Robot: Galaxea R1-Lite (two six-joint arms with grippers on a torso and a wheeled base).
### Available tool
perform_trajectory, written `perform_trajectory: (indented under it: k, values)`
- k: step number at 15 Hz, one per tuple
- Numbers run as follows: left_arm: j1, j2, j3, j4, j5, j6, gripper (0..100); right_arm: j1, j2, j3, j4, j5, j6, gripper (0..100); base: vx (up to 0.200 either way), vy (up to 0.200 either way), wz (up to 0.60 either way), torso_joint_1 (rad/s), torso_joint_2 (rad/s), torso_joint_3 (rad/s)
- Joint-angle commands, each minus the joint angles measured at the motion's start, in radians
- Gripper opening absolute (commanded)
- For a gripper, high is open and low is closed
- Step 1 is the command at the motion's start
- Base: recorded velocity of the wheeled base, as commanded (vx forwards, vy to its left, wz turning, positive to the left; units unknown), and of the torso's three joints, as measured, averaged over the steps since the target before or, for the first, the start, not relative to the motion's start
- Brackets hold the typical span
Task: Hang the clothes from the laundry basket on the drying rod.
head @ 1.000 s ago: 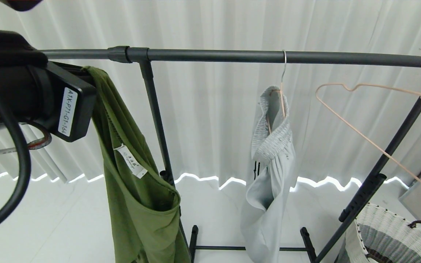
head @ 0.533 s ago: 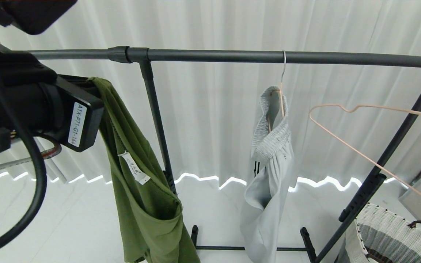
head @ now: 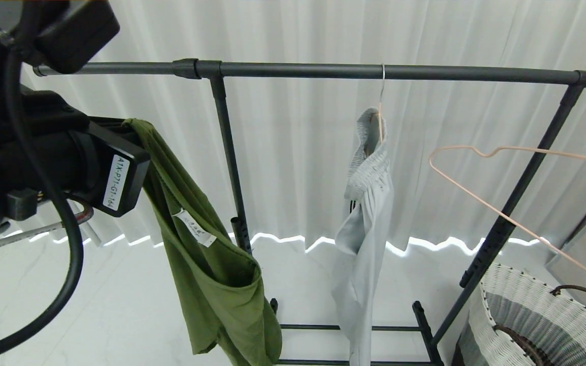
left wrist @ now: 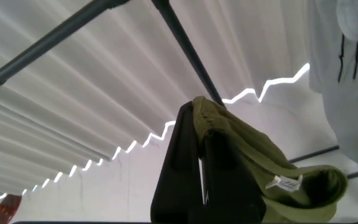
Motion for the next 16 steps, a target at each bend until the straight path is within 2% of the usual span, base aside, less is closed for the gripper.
perform_trajectory:
  k: [1, 2, 6, 8, 10, 13, 14, 16]
  values:
    - [0.0, -0.002, 0.002, 0.001, 0.001, 0.0, 0, 0.001, 0.003, 0.001, 0.0, 0.0, -0.001, 0, -0.2, 0.0, 0.0, 0.002, 0.0, -0.002]
    - [0.0, -0.002, 0.002, 0.001, 0.001, 0.0, 0, 0.001, 0.005, -0.001, -0.002, 0.0, -0.002, 0, -0.2, 0.0, 0.0, 0.002, 0.01, -0.002]
    - [0.0, -0.004, 0.008, -0.009, 0.001, -0.007, 0, 0.007, -0.008, 0.001, 0.0, 0.005, -0.027, 0, 0.0, 0.0, 0.0, 0.0, 0.0, 0.0]
    - [0.0, -0.004, 0.04, -0.009, 0.001, -0.007, 0, 0.059, -0.002, -0.009, 0.0, 0.006, -0.053, 0, 0.0, 0.0, 0.0, 0.0, 0.0, 0.0]
    - [0.0, 0.026, 0.048, -0.009, 0.001, -0.007, 0, 0.165, 0.014, -0.012, 0.011, 0.006, -0.054, 0, 0.0, 0.0, 0.0, 0.0, 0.0, 0.0]
    - [0.0, 0.105, 0.042, -0.039, 0.001, -0.061, 0, 0.355, 0.049, -0.015, 0.038, 0.009, -0.028, 0, 0.0, 0.0, 0.0, 0.0, 0.0, 0.0]
    - [0.0, 0.131, 0.042, -0.071, 0.005, -0.09, 0, 0.424, 0.066, -0.015, 0.035, 0.009, 0.005, 0, 0.0, 0.0, 0.0, 0.0, 0.0, 0.0]
    - [0.0, 0.184, 0.033, -0.116, 0.03, -0.129, 0, 0.578, 0.101, -0.013, 0.032, 0.009, 0.154, 0, 0.0, 0.0, 0.0, 0.0, 0.0, 0.0]
